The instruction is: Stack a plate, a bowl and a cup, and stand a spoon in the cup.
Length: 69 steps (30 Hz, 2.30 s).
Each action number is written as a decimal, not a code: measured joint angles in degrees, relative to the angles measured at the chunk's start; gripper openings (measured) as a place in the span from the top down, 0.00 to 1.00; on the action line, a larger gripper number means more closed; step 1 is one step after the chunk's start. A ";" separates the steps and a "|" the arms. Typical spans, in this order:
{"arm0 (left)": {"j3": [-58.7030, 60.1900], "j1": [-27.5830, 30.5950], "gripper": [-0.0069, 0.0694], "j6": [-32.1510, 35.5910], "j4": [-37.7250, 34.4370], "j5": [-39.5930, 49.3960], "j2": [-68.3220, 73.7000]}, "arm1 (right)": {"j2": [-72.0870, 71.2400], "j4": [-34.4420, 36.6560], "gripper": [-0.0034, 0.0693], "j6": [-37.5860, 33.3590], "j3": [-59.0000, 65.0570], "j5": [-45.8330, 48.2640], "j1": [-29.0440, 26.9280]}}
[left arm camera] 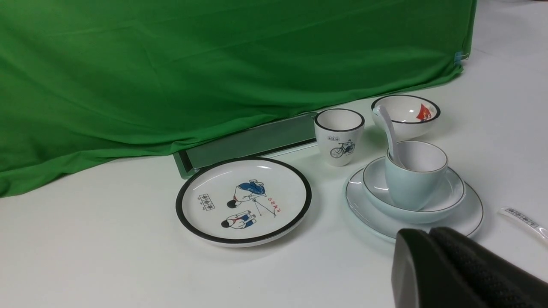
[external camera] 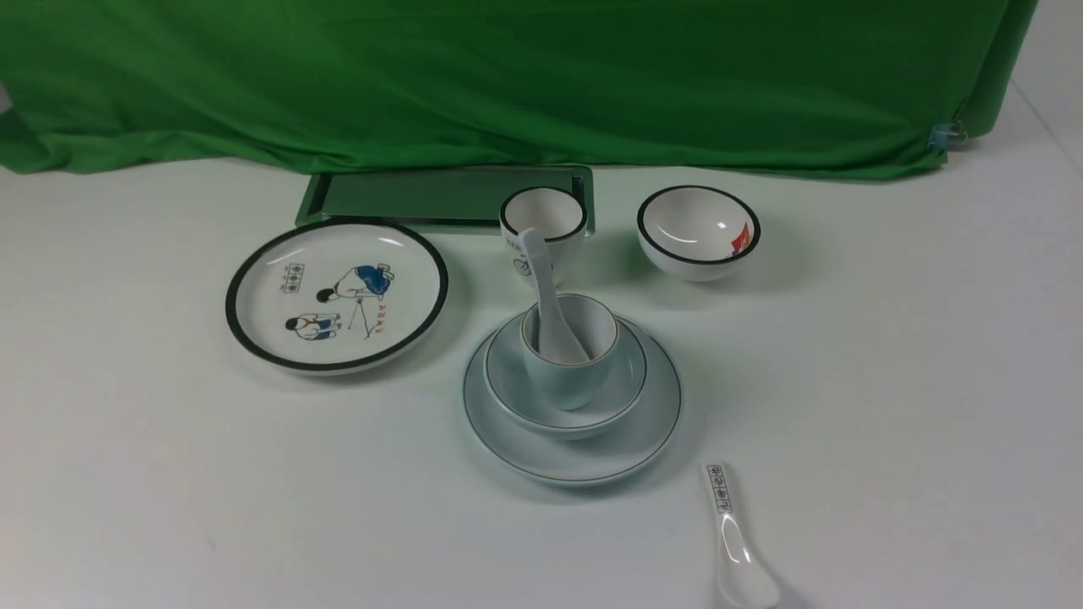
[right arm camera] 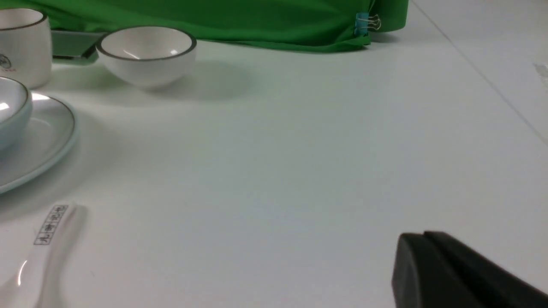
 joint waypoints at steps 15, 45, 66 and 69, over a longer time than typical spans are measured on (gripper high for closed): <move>0.00 0.00 0.95 0.00 0.00 0.00 0.00 | -0.02 0.14 0.90 0.00 0.00 0.07 0.00; 32.48 29.32 0.95 12.20 -16.82 -41.44 -0.84 | -0.02 0.18 0.78 0.00 0.00 0.07 0.00; 32.55 29.32 0.95 11.88 -13.61 -31.22 -0.93 | -0.02 0.18 0.72 0.00 0.00 0.12 0.00; 32.55 29.43 0.95 11.88 -13.61 -31.22 -0.93 | -0.02 0.18 0.71 0.00 0.00 0.12 0.00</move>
